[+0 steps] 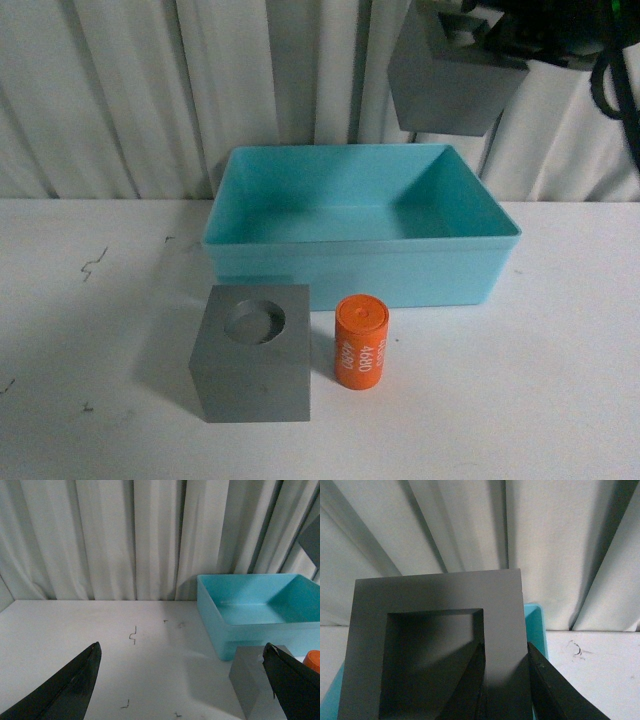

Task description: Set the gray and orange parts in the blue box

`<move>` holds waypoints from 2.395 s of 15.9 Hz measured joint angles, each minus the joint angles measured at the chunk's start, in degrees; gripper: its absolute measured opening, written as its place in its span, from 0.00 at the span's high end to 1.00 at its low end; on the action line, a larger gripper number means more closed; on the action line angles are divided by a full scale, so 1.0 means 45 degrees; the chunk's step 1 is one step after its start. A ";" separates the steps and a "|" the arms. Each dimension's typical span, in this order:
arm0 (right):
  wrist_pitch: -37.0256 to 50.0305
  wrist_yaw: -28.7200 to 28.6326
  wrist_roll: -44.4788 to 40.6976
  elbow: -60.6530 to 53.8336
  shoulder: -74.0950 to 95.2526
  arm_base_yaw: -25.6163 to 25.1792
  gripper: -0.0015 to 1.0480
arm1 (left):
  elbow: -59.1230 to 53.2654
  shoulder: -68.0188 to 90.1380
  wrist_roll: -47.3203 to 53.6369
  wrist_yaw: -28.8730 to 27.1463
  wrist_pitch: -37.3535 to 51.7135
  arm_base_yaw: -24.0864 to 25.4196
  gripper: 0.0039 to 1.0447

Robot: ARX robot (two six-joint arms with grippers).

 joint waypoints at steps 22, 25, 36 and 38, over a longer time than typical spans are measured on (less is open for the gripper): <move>0.0189 0.3201 0.1248 -0.2837 -0.1715 -0.0267 0.12 | 0.0000 0.0000 0.0000 0.0000 0.0000 0.0000 0.06; 0.0126 0.2890 0.1569 -0.6164 -0.6751 -0.0345 0.06 | 0.0000 0.0000 0.0000 0.0000 0.0005 0.0000 0.06; 0.7291 0.1277 -0.2059 -1.5033 -1.1754 -0.2268 0.98 | 0.0000 0.0000 0.0000 0.0000 0.0000 0.0000 0.06; 0.6397 0.1171 -0.2064 -1.6160 -1.3673 -0.2239 0.98 | 0.0000 0.0000 0.0000 0.0000 0.0000 0.0000 0.06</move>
